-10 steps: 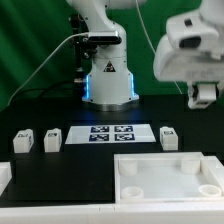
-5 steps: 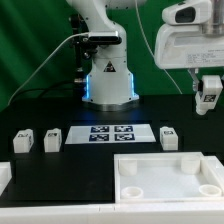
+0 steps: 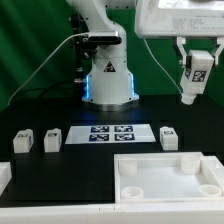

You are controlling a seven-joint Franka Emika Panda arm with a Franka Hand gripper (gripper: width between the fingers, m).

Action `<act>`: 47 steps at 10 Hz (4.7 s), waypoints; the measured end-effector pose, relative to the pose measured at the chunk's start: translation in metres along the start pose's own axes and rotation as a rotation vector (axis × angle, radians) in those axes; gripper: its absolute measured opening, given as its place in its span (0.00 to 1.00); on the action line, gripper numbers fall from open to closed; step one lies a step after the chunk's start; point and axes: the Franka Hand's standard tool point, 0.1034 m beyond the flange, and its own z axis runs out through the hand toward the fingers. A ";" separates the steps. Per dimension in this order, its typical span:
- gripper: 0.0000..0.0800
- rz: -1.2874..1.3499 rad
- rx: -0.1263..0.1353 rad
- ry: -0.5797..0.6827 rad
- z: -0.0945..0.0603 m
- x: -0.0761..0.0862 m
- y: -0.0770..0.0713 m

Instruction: Assemble one leg

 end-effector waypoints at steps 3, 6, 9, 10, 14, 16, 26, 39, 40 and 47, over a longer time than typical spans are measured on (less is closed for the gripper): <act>0.37 0.040 0.024 -0.021 -0.003 0.003 -0.002; 0.37 0.038 0.043 0.025 0.008 0.015 -0.002; 0.37 0.017 0.082 0.131 0.027 0.066 0.009; 0.37 0.019 0.088 0.181 0.031 0.077 0.008; 0.37 0.010 0.094 0.211 0.031 0.080 0.003; 0.37 0.011 0.095 0.216 0.035 0.079 0.003; 0.37 -0.010 0.099 0.286 0.112 0.089 0.015; 0.37 0.014 0.106 0.345 0.132 0.075 0.010; 0.37 0.029 0.105 0.343 0.132 0.075 0.011; 0.37 0.145 0.082 0.422 0.135 0.071 0.011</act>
Offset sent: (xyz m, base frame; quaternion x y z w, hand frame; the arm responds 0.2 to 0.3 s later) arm 0.0000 0.0000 0.0000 0.0000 0.0000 0.0000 1.0000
